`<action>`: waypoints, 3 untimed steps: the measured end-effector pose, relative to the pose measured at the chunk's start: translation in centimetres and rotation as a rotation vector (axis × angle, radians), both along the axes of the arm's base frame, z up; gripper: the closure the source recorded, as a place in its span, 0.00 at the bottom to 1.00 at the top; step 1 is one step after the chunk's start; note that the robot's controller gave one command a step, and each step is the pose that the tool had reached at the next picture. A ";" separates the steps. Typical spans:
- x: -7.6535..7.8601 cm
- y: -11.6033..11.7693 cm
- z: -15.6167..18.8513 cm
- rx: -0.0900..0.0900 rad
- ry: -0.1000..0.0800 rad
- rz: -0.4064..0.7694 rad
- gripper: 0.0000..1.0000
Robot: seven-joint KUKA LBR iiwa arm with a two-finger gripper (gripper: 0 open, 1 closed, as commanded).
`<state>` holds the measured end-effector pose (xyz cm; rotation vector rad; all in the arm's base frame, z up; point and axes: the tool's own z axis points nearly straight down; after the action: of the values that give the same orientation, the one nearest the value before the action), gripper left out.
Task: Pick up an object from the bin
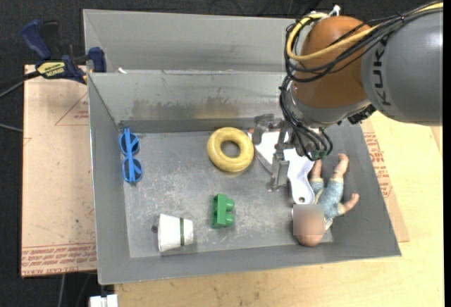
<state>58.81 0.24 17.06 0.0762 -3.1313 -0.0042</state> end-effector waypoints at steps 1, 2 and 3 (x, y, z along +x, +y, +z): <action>2.9 2.0 -2.0 -0.003 -0.026 0.028 0.00; 2.5 5.3 -8.4 0.002 -0.010 0.098 0.00; 2.7 4.6 -10.0 -0.002 -0.030 0.057 1.00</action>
Offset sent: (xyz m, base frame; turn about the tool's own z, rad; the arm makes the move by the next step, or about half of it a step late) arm 0.0213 0.0600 -0.0978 -0.1122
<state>61.48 4.84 7.08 0.1662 -3.1575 0.0004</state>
